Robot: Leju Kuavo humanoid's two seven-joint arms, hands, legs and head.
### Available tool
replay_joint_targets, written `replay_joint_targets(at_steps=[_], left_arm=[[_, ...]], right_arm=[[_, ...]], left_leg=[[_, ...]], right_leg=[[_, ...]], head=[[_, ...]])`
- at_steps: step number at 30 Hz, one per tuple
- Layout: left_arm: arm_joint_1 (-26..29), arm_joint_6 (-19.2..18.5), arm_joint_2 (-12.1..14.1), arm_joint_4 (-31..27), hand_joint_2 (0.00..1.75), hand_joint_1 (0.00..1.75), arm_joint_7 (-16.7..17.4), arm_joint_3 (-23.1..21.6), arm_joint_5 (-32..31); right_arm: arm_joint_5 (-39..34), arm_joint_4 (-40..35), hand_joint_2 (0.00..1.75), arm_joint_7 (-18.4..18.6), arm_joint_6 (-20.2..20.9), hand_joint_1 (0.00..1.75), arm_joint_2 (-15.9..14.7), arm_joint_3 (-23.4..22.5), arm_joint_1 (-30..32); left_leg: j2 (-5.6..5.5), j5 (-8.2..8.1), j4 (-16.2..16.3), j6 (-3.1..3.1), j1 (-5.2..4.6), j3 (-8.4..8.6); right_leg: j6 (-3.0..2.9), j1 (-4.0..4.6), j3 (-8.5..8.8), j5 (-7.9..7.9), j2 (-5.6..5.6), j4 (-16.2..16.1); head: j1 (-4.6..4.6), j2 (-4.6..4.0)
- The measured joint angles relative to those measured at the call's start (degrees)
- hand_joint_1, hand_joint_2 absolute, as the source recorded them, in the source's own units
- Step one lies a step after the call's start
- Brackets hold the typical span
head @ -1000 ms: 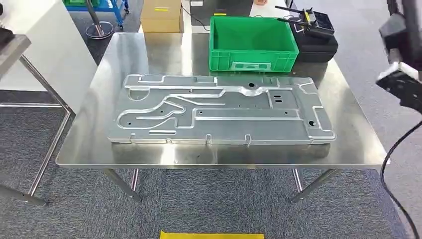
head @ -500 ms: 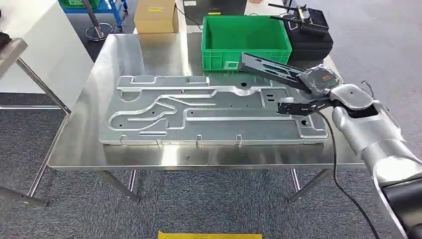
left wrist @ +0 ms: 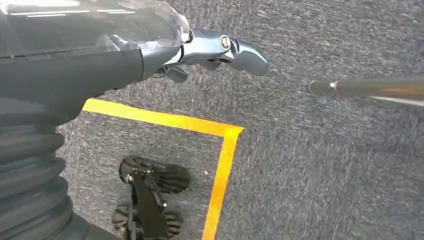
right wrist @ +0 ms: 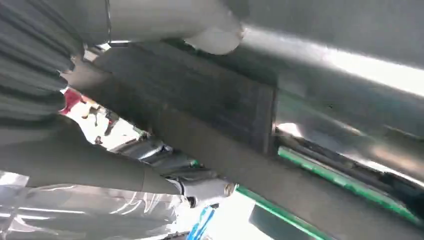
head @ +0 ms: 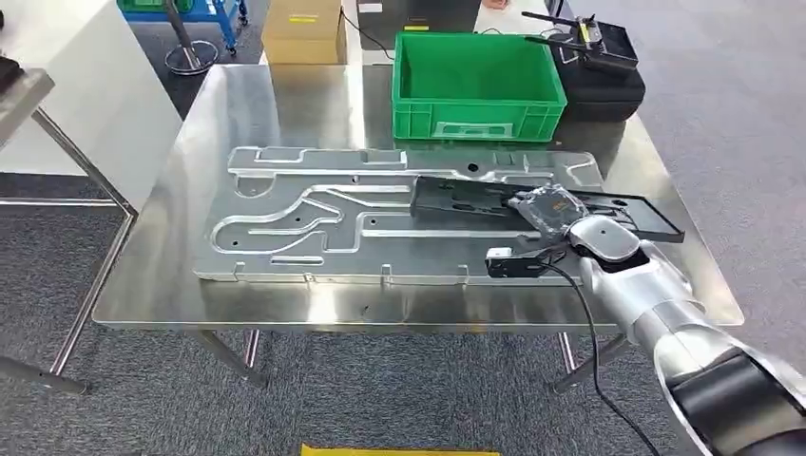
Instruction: Take the parts from the cabinet and place them on the table.
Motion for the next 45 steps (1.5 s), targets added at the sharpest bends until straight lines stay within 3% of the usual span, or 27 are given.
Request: replay_joint_targets(at_steps=[2,3,5,6,9,10,12,14,15,18,20,21,23,24,25,26,27,29,30,32,34,35,37,40,41,43,45], left_arm=[[0.2,0.0,0.0,0.0,1.75,0.0,0.2,-0.2,-0.2],[0.2,0.0,-0.1,0.0,0.0,0.0,0.4,-0.2,-0.2],[0.2,0.0,-0.1,0.1,0.0,0.0,0.4,-0.2,-0.1],[0.2,0.0,-0.1,0.1,0.0,0.0,0.4,-0.2,-0.1],[0.4,0.3,-0.2,0.2,0.0,0.0,0.6,-0.2,-0.1],[0.5,0.4,-0.2,0.2,0.0,0.0,0.6,-0.2,-0.1],[0.6,0.4,-0.3,0.2,0.0,0.0,0.6,-0.2,0.1],[0.5,0.3,-0.2,0.2,0.0,0.0,0.5,-0.2,0.0],[0.5,0.3,-0.2,0.2,0.0,0.0,0.5,-0.2,0.0],[0.5,0.1,-0.3,0.2,0.0,0.0,0.2,-0.2,-0.1],[0.6,-0.1,-0.3,0.2,0.0,0.0,0.0,-0.2,-0.2],[0.6,-0.1,-0.3,0.2,0.0,0.0,-0.1,-0.2,-0.1],[0.7,-0.1,-0.3,0.2,0.0,0.0,-0.1,-0.2,0.1],[0.9,-0.1,-0.4,0.2,0.0,0.0,-0.1,-0.1,0.4],[1.1,-0.1,-0.5,0.2,0.0,0.0,-0.1,-0.1,0.6],[1.5,-0.1,-0.5,0.2,0.0,0.0,0.0,0.0,1.0],[1.8,-0.1,-0.6,0.2,0.0,0.0,0.0,0.1,1.0],[2.0,-0.1,-0.9,0.3,0.0,0.0,-0.1,0.5,1.6],[2.2,0.0,-1.0,0.3,0.0,0.0,-0.1,0.7,1.8],[2.6,0.4,-1.3,0.3,0.0,0.0,0.0,1.0,1.9],[2.7,0.9,-1.7,0.3,0.0,0.0,0.2,1.2,2.0],[2.5,1.1,-1.8,0.3,0.0,0.0,0.3,1.4,2.1],[2.3,1.3,-2.1,0.3,0.0,0.0,0.7,1.7,2.1],[2.3,1.4,-2.6,0.3,0.0,0.0,1.1,2.0,2.3],[2.4,1.4,-2.8,0.3,0.0,0.0,1.2,2.1,2.3],[2.4,1.5,-3.2,0.3,0.0,0.0,1.2,2.3,2.3],[2.4,1.5,-3.5,0.3,0.0,0.0,1.1,2.3,2.3]], right_arm=[[-0.7,0.3,0.0,-0.1,-0.4,0.0,0.7,0.0,0.8],[-1.3,0.4,0.0,-0.3,-0.9,0.0,0.9,0.0,1.3],[-2.4,0.5,0.0,-1.3,-2.1,0.0,1.2,-0.1,1.5],[-2.9,0.5,0.0,-1.9,-2.7,0.0,1.2,-0.2,1.6],[-5.0,0.4,0.0,-4.5,-6.2,0.0,1.2,-1.0,3.3],[-6.0,0.1,0.0,-5.6,-7.8,0.0,1.2,-1.5,4.0],[-8.4,-1.7,0.0,-8.1,-12.1,0.0,1.1,-3.2,5.4],[-10.9,-6.2,0.0,-9.4,-16.4,0.0,0.2,-5.6,7.1],[-11.8,-9.2,0.0,-9.2,-17.3,0.0,-0.6,-6.9,8.0],[-13.7,-18.5,0.0,-9.1,-20.0,0.0,-3.3,-10.6,12.0],[-14.1,-27.0,0.0,-8.6,-22.6,0.0,-5.8,-14.6,15.8],[-14.8,-31.0,0.0,-8.4,-24.2,0.0,-6.9,-16.7,18.1],[-17.7,-40.7,0.0,-9.9,-26.0,0.0,-9.8,-22.9,24.1],[-21.3,-46.2,0.0,-12.1,-26.1,0.0,-11.3,-27.4,29.1],[-24.2,-51.9,0.0,-14.0,-26.2,0.0,-12.9,-33.3,33.1],[-27.1,-55.9,0.0,-15.3,-26.4,0.0,-13.8,-38.0,36.6],[-29.1,-59.3,0.0,-16.2,-26.5,0.0,-14.5,-42.0,40.2],[-33.5,-67.7,0.0,-18.0,-26.7,0.0,-15.4,-52.4,49.0],[-35.5,-71.4,0.0,-18.5,-26.6,0.0,-15.4,-58.2,52.6],[-38.9,-75.6,0.0,-18.4,-26.2,0.0,-15.1,-66.3,58.4],[-38.5,-77.1,0.0,-18.5,-25.6,0.0,-14.1,-70.8,62.1],[-37.3,-77.9,0.0,-18.5,-24.8,0.0,-12.8,-73.1,64.3],[-34.1,-77.9,0.0,-18.5,-22.1,0.0,-9.5,-77.0,66.9],[-30.4,-75.7,0.0,-18.5,-19.9,0.0,-4.0,-81.8,70.1],[-29.4,-74.4,0.0,-18.5,-19.4,0.0,-2.6,-82.8,70.6],[-27.1,-69.4,0.0,-18.5,-18.1,0.0,1.3,-85.5,71.1],[-25.4,-63.1,0.0,-18.5,-17.0,0.0,4.2,-88.0,70.8]], left_leg=[[-0.01,-0.02,-0.1,-0.58,0.05,0.11],[0.0,0.07,-0.4,-0.94,0.18,0.26],[0.06,-0.74,0.4,-1.66,0.35,0.1],[0.06,-2.41,2.6,-1.71,0.34,-0.72],[0.06,-8.63,16.2,-1.94,0.35,-6.96],[0.06,-8.76,18.3,-1.91,0.35,-7.98],[0.06,-5.34,13.7,-1.65,0.35,-5.87],[0.05,-0.44,3.2,-1.04,0.34,-0.64],[0.0,-1.18,1.0,-0.75,0.04,0.7],[-0.2,-0.93,0.6,-0.22,-0.04,0.66],[-0.2,-0.43,-0.3,0.72,0.42,1.0],[-0.25,-0.35,-0.5,1.01,0.35,1.08],[-0.41,-0.42,-0.5,1.38,0.36,1.08],[-0.8,-0.5,-0.5,1.48,0.36,1.07],[-1.12,-0.59,-0.4,1.57,0.35,1.07],[-1.1,-0.73,-0.3,1.52,0.33,1.13],[-1.1,-0.92,-0.2,1.51,0.33,1.21],[-1.23,-1.38,-0.1,1.38,0.34,1.7],[-1.32,-1.61,-0.1,1.11,0.25,1.93],[-1.27,-1.99,-0.1,0.41,-0.1,2.01],[-0.98,-1.87,-0.2,-0.01,-0.03,2.4],[-0.96,-1.99,-0.1,-0.37,-0.33,2.55],[-0.39,-5.49,2.9,-0.68,-0.16,1.62],[-0.07,-12.9,15.9,-1.08,-0.04,-2.81],[-0.05,-13.22,17.4,-1.11,-0.04,-2.94],[-0.05,-10.54,12.6,-0.99,-0.04,0.52],[-0.08,-6.53,1.6,-0.59,-0.03,7.28]], right_leg=[[-0.63,0.24,-0.13,0.17,0.2,-0.2],[-0.98,0.35,-0.1,0.14,0.23,-0.1],[-1.9,-0.1,0.36,0.53,0.13,-0.8],[-2.45,-0.06,0.47,0.47,0.09,-0.9],[-2.8,0.32,0.47,0.32,0.04,-0.8],[-2.84,0.45,0.48,0.29,0.09,-0.7],[-2.91,0.57,0.58,0.17,0.33,-0.5],[-2.64,0.64,0.86,-0.09,0.47,-0.3],[-2.39,0.94,0.76,-0.23,0.48,-0.2],[-1.61,0.9,0.82,-0.19,0.35,-0.4],[-0.76,0.76,0.93,-0.75,0.31,-0.2],[-0.49,0.72,0.35,-2.2,0.31,1.6],[-0.02,0.54,-3.08,-6.62,0.3,9.2],[0.21,0.42,-5.36,-8.82,0.32,14.1],[0.35,0.32,-6.9,-9.68,0.33,17.2],[0.42,0.31,-7.02,-8.82,0.33,17.1],[0.42,0.29,-5.75,-6.89,0.29,14.4],[0.16,0.2,0.12,-1.9,-0.08,3.4],[-0.13,0.27,2.19,-1.43,-0.64,-0.8],[-0.69,0.71,2.19,-1.42,-0.12,-0.7],[-0.97,0.79,2.21,-1.2,0.35,-0.6],[-1.39,0.28,2.31,-0.94,0.38,-1.1],[-2.19,0.12,2.22,-0.61,0.06,-1.4],[-2.53,0.26,1.47,-0.21,-0.25,-1.3],[-2.52,0.28,1.22,-0.04,-0.28,-1.2],[-2.36,0.27,0.65,0.25,-0.25,-0.8],[-2.07,0.27,0.23,0.58,-0.06,-0.5]], head=[[-0.13,0.0],[-0.09,0.0],[-0.13,0.0],[-0.17,0.0],[-0.2,0.0],[-0.2,0.0],[-0.2,0.0],[-0.2,0.0],[-0.17,0.0],[-0.15,0.0],[-0.18,0.0],[-0.04,0.0],[-0.07,0.0],[-0.09,0.0],[-0.02,0.0],[-0.07,0.0],[-0.07,0.0],[-0.04,0.0],[-0.02,0.0],[-0.09,0.0],[-0.13,0.0],[-0.17,0.0],[-0.35,0.0],[-0.52,0.0],[-0.5,0.0],[-0.5,0.0],[-0.52,0.0]])
